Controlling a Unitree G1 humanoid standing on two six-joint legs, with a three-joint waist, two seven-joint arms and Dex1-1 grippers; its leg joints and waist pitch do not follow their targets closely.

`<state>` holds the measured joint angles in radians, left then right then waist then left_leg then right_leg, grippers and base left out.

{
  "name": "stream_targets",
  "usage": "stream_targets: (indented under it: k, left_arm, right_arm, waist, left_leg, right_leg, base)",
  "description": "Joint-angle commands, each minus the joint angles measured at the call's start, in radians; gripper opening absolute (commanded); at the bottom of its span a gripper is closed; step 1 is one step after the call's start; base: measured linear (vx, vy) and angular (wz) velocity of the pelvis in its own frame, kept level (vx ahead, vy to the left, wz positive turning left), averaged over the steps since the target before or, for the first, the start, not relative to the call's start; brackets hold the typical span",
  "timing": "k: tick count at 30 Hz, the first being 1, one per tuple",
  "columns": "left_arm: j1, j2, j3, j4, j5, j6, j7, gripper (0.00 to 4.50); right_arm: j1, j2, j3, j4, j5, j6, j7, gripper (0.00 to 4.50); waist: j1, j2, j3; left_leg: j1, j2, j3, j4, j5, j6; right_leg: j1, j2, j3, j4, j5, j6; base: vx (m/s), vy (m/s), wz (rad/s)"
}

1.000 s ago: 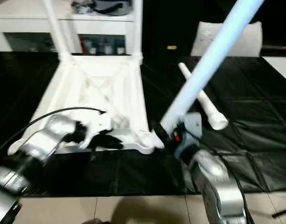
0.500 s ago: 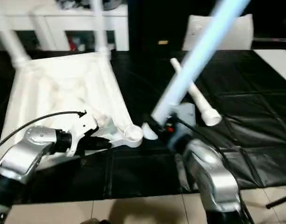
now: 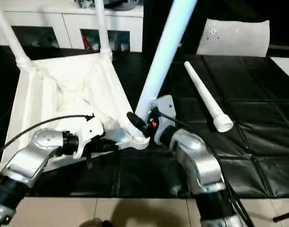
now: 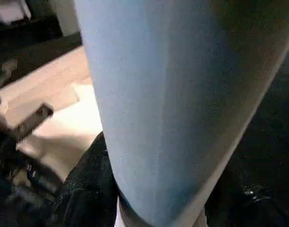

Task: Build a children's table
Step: Insert table leg to table base

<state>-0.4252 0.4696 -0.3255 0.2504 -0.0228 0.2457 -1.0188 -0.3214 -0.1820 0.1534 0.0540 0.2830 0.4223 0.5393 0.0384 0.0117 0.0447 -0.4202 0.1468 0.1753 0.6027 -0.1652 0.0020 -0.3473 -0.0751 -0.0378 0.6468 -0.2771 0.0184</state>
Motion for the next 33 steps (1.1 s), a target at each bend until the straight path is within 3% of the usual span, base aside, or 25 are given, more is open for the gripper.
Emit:
stream_targets:
  k: [1, 3, 4, 6, 10, 17, 18, 22, 24, 33]
  left_arm:
    - [-0.014, 0.004, 0.010, 0.032, 0.015, 0.010, 0.014, 0.00]
    - [-0.021, -0.004, 0.019, 0.042, -0.004, 0.017, 0.005, 0.00]
    - [-0.023, -0.006, 0.024, 0.050, -0.017, 0.009, -0.009, 0.44]
    - [-0.022, -0.011, 0.031, 0.055, -0.023, 0.002, -0.004, 0.55]
    - [-0.029, -0.014, 0.028, 0.088, -0.004, -0.022, 0.016, 0.92]
    - [-0.042, -0.019, 0.026, 0.121, -0.022, -0.025, -0.013, 0.92]
    - [-0.047, -0.022, 0.025, 0.131, -0.020, -0.031, -0.017, 0.64]
    - [-0.059, -0.018, -0.003, 0.157, 0.009, -0.056, -0.028, 0.45]
    - [-0.066, -0.013, -0.019, 0.168, 0.032, -0.066, -0.024, 0.11]
    - [-0.095, -0.005, -0.039, 0.192, 0.063, -0.095, -0.036, 0.00]
  right_arm:
    - [-0.021, -0.006, 0.001, -0.001, -0.004, -0.022, 0.017, 1.91]
    - [-0.020, -0.005, 0.004, 0.002, -0.006, -0.026, 0.021, 1.91]
    - [-0.019, -0.004, 0.008, 0.010, -0.009, -0.034, 0.026, 1.91]
    - [-0.016, -0.005, 0.012, 0.018, -0.013, -0.043, 0.032, 1.91]
    - [-0.015, -0.006, 0.012, 0.040, -0.019, -0.068, 0.040, 1.91]
    - [-0.015, -0.010, 0.000, 0.053, -0.026, -0.090, 0.047, 1.91]
    - [-0.016, -0.010, -0.002, 0.054, -0.027, -0.092, 0.047, 1.91]
    - [-0.021, -0.011, -0.007, 0.064, -0.030, -0.102, 0.046, 1.91]
    - [-0.023, -0.011, -0.009, 0.068, -0.038, -0.112, 0.035, 1.91]
    - [-0.045, -0.018, -0.006, 0.110, -0.097, -0.135, -0.025, 1.91]
  waist:
    - [0.003, -0.003, -0.057]
    - [0.003, -0.004, -0.055]
    - [0.004, -0.003, -0.054]
    - [0.003, -0.003, -0.053]
    - [0.003, -0.003, -0.055]
    - [0.006, -0.005, -0.056]
    - [0.006, 0.002, -0.055]
    - [0.005, -0.001, -0.054]
    - [0.006, -0.001, -0.053]
    - [0.006, 0.002, -0.049]
  left_leg:
    - [0.048, 0.085, -0.029, -0.080, -0.175, 0.014]
    - [0.048, 0.085, -0.029, -0.083, -0.212, -0.004]
    - [0.050, 0.085, -0.029, -0.085, -0.230, -0.015]
    - [0.048, 0.086, -0.031, -0.088, -0.247, -0.030]
    - [0.048, 0.087, -0.031, -0.087, -0.230, -0.032]
    - [0.047, 0.085, -0.029, -0.085, -0.216, -0.015]
    - [0.047, 0.085, -0.031, -0.085, -0.219, -0.017]
    - [0.049, 0.088, -0.031, -0.090, -0.261, -0.036]
    - [0.050, 0.088, -0.031, -0.090, -0.271, -0.042]
    - [0.053, 0.088, -0.033, -0.096, -0.345, -0.087]
  right_leg:
    - [0.012, -0.080, 0.037, -0.071, 0.057, -0.251]
    - [0.010, -0.082, 0.039, -0.076, 0.001, -0.247]
    - [0.007, -0.083, 0.040, -0.079, -0.027, -0.245]
    - [0.006, -0.083, 0.040, -0.080, -0.046, -0.241]
    - [0.005, -0.083, 0.041, -0.077, 0.007, -0.241]
    - [0.007, -0.083, 0.041, -0.076, 0.035, -0.250]
    - [0.007, -0.084, 0.041, -0.076, 0.028, -0.250]
    - [0.005, -0.083, 0.042, -0.079, -0.004, -0.249]
    - [0.004, -0.085, 0.043, -0.080, -0.019, -0.247]
    - [-0.006, -0.088, 0.045, -0.089, -0.129, -0.227]
  base:
    - [0.000, 0.000, 0.00]
    - [0.000, 0.000, 0.00]
    - [0.000, 0.000, 0.00]
    - [0.000, 0.000, 0.00]
    - [0.000, 0.000, 0.00]
    - [0.000, 0.000, 0.00]
    - [0.000, 0.000, 0.00]
    - [0.000, 0.000, 0.00]
    - [0.000, 0.000, 0.00]
    - [0.000, 0.000, 0.00]
